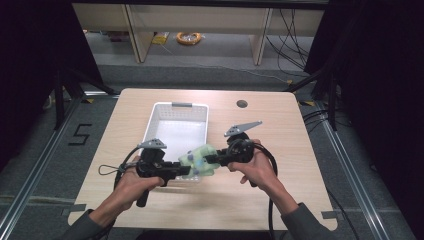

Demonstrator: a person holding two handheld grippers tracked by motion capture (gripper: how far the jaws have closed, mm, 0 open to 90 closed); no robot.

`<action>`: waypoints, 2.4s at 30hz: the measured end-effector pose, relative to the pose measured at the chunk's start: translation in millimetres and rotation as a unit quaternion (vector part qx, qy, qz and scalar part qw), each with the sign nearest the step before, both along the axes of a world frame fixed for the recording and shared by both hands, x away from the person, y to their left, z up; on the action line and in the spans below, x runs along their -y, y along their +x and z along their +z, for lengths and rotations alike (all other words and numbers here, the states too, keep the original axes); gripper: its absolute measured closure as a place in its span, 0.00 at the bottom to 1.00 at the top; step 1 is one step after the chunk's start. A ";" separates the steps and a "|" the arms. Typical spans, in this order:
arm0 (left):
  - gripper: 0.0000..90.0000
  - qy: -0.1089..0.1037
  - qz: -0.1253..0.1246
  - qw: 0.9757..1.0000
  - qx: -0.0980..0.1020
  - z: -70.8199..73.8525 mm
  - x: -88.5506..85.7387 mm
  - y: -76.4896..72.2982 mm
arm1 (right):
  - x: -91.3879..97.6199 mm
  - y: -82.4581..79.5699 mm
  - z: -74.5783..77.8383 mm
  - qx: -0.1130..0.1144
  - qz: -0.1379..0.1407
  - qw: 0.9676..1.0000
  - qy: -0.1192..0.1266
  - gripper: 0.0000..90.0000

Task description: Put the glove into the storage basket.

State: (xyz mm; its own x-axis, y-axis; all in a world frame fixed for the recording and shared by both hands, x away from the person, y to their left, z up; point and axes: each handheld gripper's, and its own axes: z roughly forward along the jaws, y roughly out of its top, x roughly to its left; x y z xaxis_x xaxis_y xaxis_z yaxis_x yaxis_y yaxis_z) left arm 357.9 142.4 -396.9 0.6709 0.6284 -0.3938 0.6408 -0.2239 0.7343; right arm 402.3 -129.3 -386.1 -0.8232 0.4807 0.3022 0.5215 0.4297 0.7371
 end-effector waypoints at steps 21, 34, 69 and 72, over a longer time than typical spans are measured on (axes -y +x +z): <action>0.79 0.035 0.042 0.997 -0.062 -21.6 -54.0 58.3 | -73.2 56.0 -23.0 -0.041 -0.024 0.998 -0.032 0.84; 0.78 0.072 0.052 0.991 -0.096 -49.0 -51.1 75.1 | -88.7 67.0 -53.0 -0.063 -0.049 0.994 -0.080 0.84; 0.45 0.071 0.059 0.996 -0.021 -18.2 -40.8 48.4 | -76.7 58.7 -24.8 -0.025 -0.099 0.990 -0.094 0.46; 0.42 0.074 0.054 0.996 -0.011 -15.8 -34.7 38.8 | -61.6 53.9 -18.8 -0.007 -0.082 0.993 -0.081 0.46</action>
